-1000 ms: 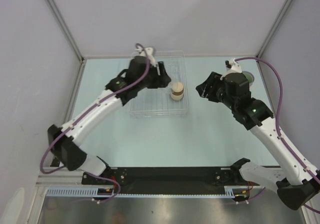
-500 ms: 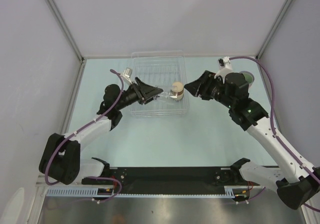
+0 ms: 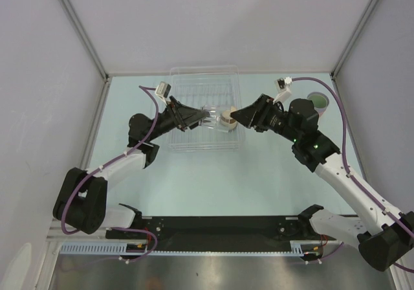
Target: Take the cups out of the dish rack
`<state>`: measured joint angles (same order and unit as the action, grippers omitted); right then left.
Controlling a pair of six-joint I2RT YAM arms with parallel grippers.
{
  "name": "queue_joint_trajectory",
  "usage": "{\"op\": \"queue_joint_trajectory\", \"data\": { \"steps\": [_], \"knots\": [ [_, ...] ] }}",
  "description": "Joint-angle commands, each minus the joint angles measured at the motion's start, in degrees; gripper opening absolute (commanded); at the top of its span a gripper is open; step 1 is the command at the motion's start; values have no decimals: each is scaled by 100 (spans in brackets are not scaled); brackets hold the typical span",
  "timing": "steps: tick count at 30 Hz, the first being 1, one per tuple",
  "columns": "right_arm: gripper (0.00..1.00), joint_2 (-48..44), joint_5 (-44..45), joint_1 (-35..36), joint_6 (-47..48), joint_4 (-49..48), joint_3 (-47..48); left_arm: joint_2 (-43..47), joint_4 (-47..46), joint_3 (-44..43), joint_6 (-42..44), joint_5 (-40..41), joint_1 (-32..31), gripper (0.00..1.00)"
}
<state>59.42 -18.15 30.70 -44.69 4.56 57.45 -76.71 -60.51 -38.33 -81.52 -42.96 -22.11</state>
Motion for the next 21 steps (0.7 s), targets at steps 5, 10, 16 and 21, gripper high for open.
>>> {"op": "queue_joint_trajectory", "data": {
  "steps": [5,10,16,21],
  "knots": [
    [58,-202,22,85,-137,-588,47,77,-383,-149,-22,-134,22,0],
    [59,-352,224,85,3,-247,100,121,-163,-166,136,-99,22,0],
    [59,-528,217,85,127,-112,47,51,-13,-351,215,-125,22,0],
    [58,-230,-241,155,-110,-490,73,24,-110,-307,163,-107,-4,0]
  ]
}}
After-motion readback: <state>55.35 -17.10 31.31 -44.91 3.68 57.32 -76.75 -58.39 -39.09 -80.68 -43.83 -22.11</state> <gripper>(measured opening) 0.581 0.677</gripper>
